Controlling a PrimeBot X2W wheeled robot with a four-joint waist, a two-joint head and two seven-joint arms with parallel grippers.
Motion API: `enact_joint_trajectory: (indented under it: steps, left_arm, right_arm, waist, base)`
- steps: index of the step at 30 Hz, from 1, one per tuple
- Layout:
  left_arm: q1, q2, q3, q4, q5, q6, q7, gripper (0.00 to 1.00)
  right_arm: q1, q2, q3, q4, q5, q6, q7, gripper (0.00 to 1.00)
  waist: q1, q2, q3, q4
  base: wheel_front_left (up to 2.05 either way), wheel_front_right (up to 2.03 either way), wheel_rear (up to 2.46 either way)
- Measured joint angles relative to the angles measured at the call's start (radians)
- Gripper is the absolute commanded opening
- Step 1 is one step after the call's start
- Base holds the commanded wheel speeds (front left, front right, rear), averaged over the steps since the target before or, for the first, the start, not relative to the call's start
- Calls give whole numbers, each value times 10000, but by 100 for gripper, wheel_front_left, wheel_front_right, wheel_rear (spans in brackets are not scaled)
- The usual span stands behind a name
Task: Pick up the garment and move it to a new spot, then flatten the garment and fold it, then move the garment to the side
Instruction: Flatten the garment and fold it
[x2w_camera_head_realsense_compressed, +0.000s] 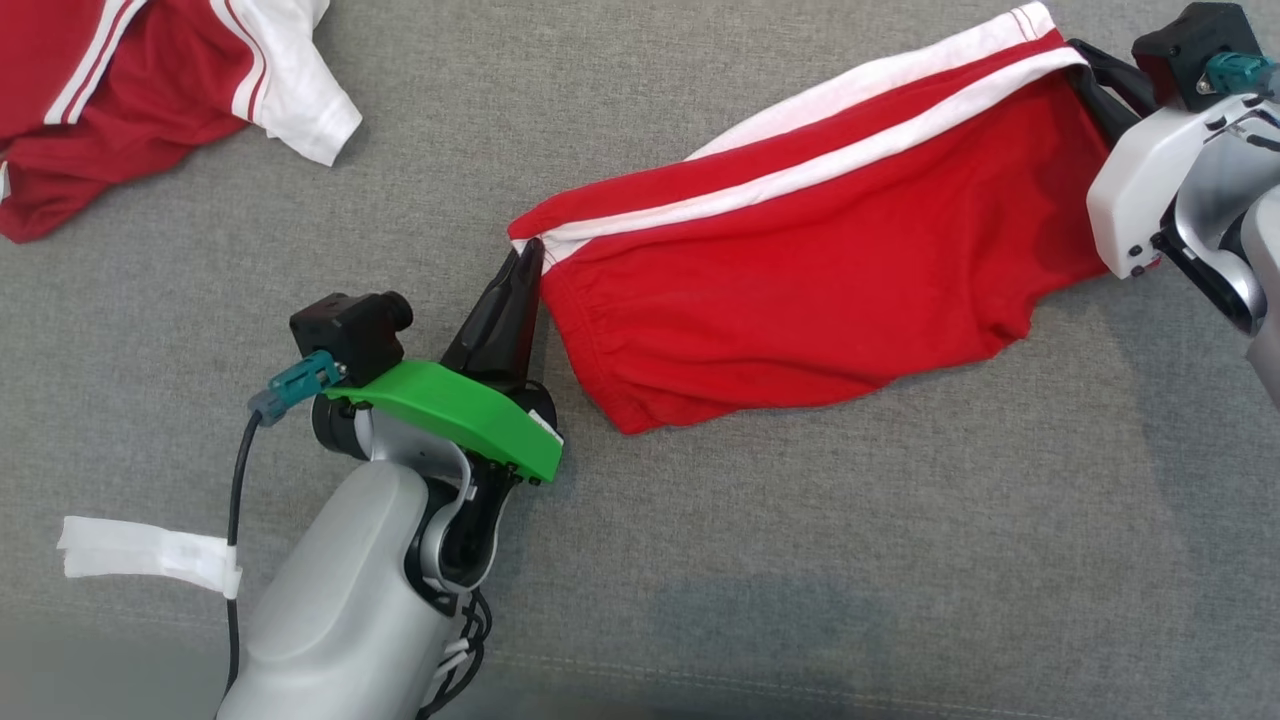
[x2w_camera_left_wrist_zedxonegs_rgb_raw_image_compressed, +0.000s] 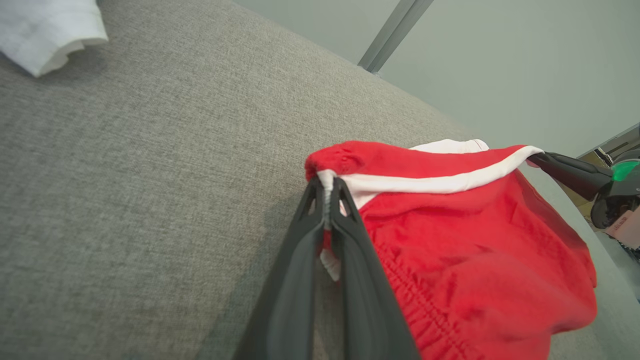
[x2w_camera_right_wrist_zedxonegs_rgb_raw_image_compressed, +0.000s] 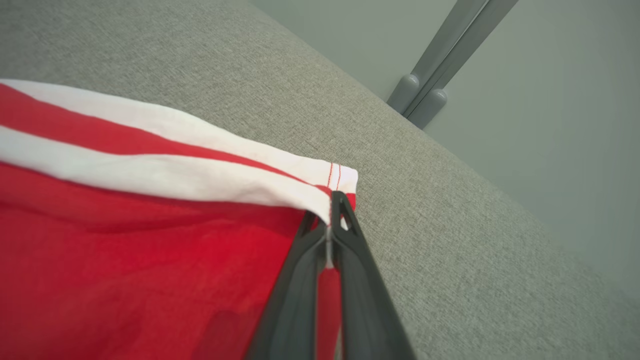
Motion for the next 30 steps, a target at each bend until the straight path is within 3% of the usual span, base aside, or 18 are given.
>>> enact_joint_trajectory:
  steps: [6, 8, 9, 10, 11, 12, 13, 14, 15, 23, 30]
  left_arm:
    - [-260, -4, -267, 303, -339, 100, -238, 0]
    - [-360, -6, -366, 330, -412, 102, -326, 0]
    - [-407, -8, -420, 347, -447, 115, -332, 0]
    - [-453, -12, -458, 368, -447, 146, -374, 0]
    - [-503, -15, -483, 380, -458, 163, -414, 0]
    - [-547, -17, -504, 382, -497, 163, -451, 5]
    - [-583, -21, -520, 382, -510, 165, -466, 22]
    - [-625, -23, -539, 384, -522, 167, -487, 73]
    - [-670, -23, -552, 384, -531, 167, -491, 100]
    - [-718, -27, -658, 456, -579, 176, -591, 100]
    - [-715, -31, -364, 545, -224, 259, -763, 100]
  right_arm:
    - [-569, -6, 307, 700, 274, 0, -63, 0]
    - [-728, -2, 339, 874, 376, 0, -148, 4]
    - [-797, 4, 357, 970, 408, 0, -211, 18]
    - [-844, 12, 368, 1043, 410, 0, -276, 40]
    - [-885, 27, 387, 1139, 422, 0, -334, 66]
    - [-943, 58, 407, 1237, 437, 0, -389, 100]
    - [-990, 82, 412, 1306, 443, 0, -474, 100]
    - [-1033, 102, 433, 1369, 460, 0, -550, 100]
    - [-1077, 117, 466, 1442, 474, 0, -598, 100]
    - [-1269, 184, 640, 1950, 769, 0, -1095, 100]
    - [-1183, 451, 481, 2420, 1843, 0, -1377, 100]
  waist:
    - [0, 0, 126, 48]
    - [0, 0, 147, 37]
    - [0, 0, 156, 31]
    - [0, 0, 163, 25]
    - [0, 0, 170, 18]
    - [0, 0, 176, 12]
    - [0, 0, 182, 6]
    - [0, 0, 185, -2]
    - [0, 0, 187, -10]
    - [0, 0, 131, -103]
    - [0, 0, -72, -244]
  base:
    - [0, 0, 0]
    - [0, 0, 0]
    - [0, 0, 0]
    - [0, 0, 0]
    - [0, 0, 0]
    - [0, 0, 0]
    - [0, 0, 0]
    - [0, 0, 0]
    - [0, 0, 0]
    - [0, 0, 0]
    - [0, 0, 0]
